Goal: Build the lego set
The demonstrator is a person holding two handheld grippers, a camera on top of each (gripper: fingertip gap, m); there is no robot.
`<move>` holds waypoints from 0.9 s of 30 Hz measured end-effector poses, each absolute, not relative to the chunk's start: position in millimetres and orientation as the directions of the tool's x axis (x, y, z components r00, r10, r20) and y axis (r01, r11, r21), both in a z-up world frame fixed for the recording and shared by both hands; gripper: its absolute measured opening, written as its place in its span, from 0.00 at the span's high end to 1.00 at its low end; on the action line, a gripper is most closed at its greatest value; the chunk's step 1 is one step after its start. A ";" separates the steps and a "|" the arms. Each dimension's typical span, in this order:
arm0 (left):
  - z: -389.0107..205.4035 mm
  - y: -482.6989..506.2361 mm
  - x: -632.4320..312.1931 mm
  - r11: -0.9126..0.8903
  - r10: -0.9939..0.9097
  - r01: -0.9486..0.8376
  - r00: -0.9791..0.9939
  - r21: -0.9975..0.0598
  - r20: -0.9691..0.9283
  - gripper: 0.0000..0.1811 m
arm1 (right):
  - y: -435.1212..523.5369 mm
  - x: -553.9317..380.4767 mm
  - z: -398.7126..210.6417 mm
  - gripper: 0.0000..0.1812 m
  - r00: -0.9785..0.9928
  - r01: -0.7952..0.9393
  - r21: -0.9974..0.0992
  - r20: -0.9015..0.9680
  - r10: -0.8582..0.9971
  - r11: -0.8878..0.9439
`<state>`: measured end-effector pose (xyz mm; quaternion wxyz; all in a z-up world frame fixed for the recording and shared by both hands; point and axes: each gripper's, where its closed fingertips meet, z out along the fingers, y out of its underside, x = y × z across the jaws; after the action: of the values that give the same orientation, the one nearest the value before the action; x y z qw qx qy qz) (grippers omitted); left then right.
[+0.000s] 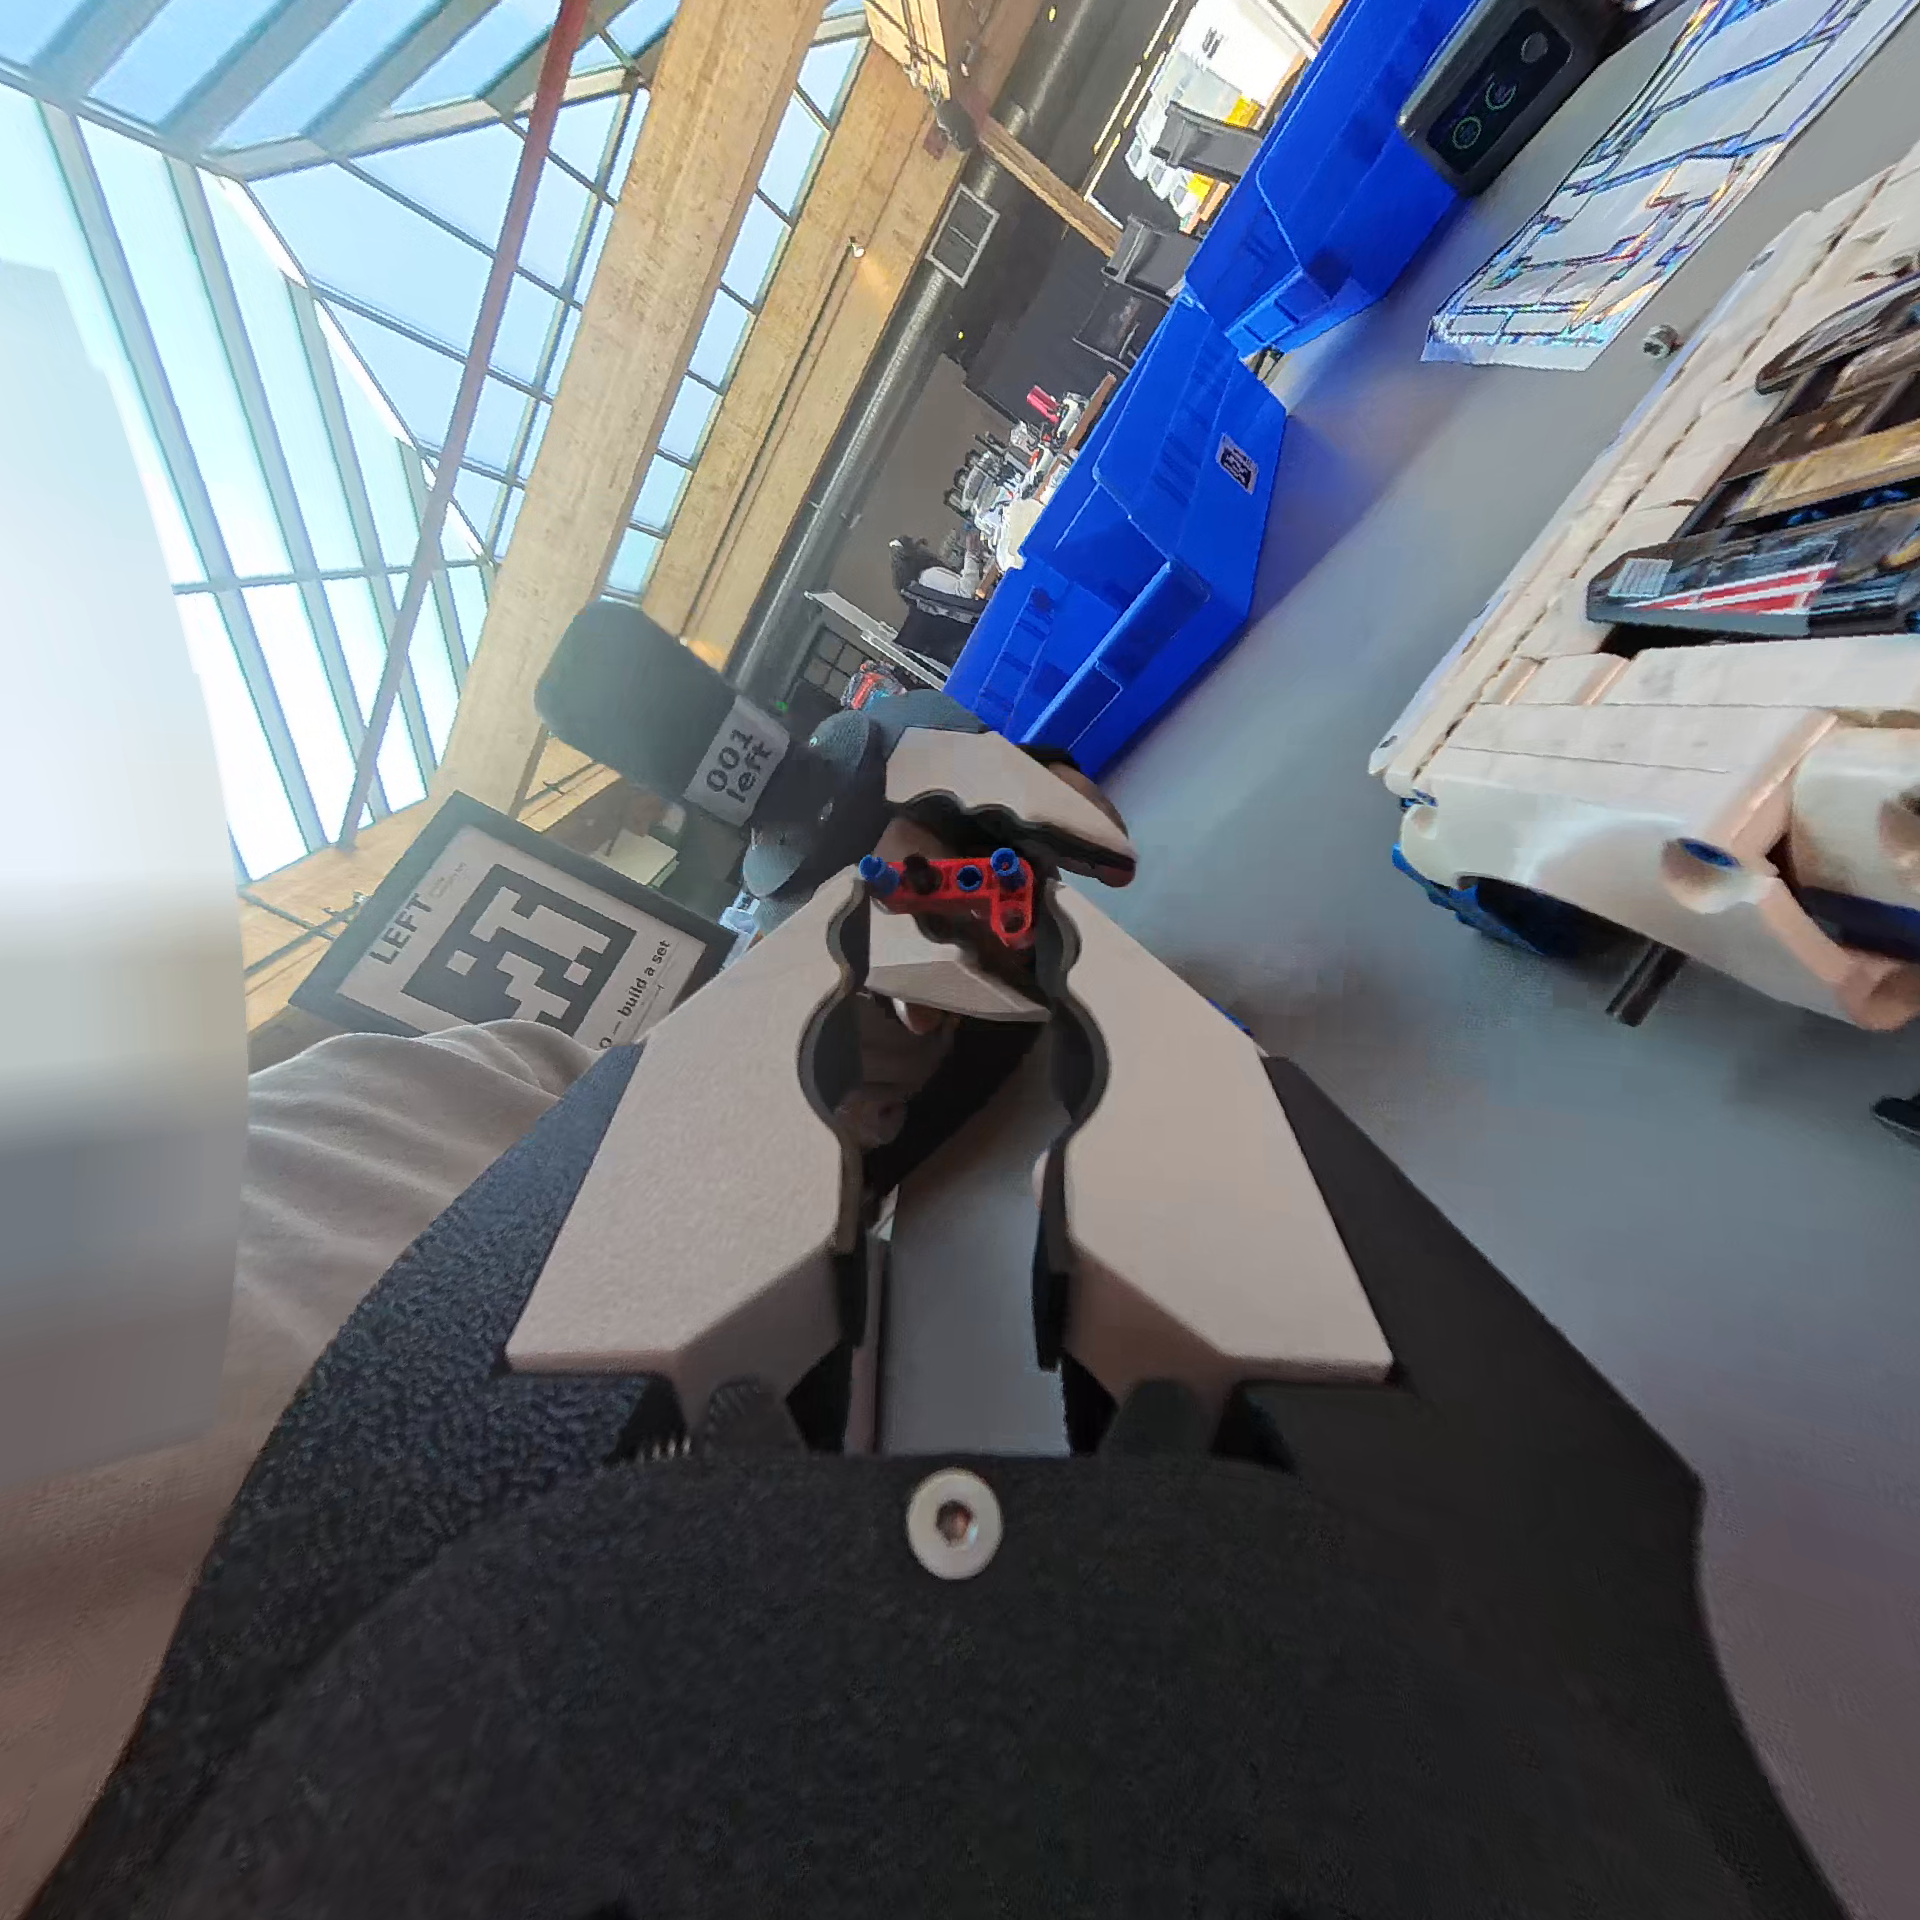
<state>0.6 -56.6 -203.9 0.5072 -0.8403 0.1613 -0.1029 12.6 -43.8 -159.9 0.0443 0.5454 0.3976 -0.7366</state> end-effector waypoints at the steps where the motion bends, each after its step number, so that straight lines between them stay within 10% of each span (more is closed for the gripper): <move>1: -189.1 -54.4 6.9 -0.346 -0.390 -0.183 0.920 -0.920 -0.036 0.82 | -45.2 12.3 -158.0 0.84 -0.400 0.502 -0.512 -0.852 0.338 -0.697; 8: -163.8 -52.3 20.1 -0.139 -0.378 -0.354 0.882 -0.925 -0.281 0.93 | -62.6 15.5 -152.5 0.84 -0.421 0.567 -0.432 -0.884 0.204 -0.701; 13: -161.4 -68.3 35.2 -0.251 -0.565 -0.061 0.819 -0.966 0.095 0.97 | -72.1 40.0 -171.4 0.78 -0.668 0.412 -0.906 -0.374 0.644 -0.100; 16: -172.7 -73.1 42.9 -0.329 -0.607 -0.059 0.778 -0.942 0.163 0.97 | -77.3 48.2 -184.2 0.79 -0.724 0.242 -0.946 -0.029 0.689 0.215; 27: -193.4 -82.3 60.5 -0.406 -0.666 -0.140 0.722 -0.903 0.188 0.97 | -89.0 53.3 -195.0 0.93 -0.755 0.284 -0.933 -0.077 0.651 0.220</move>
<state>60.5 -82.3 -193.4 0.4819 -0.7929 0.2542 -0.2731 53.3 -89.0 -195.0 -0.1684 0.3067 0.7625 -0.5442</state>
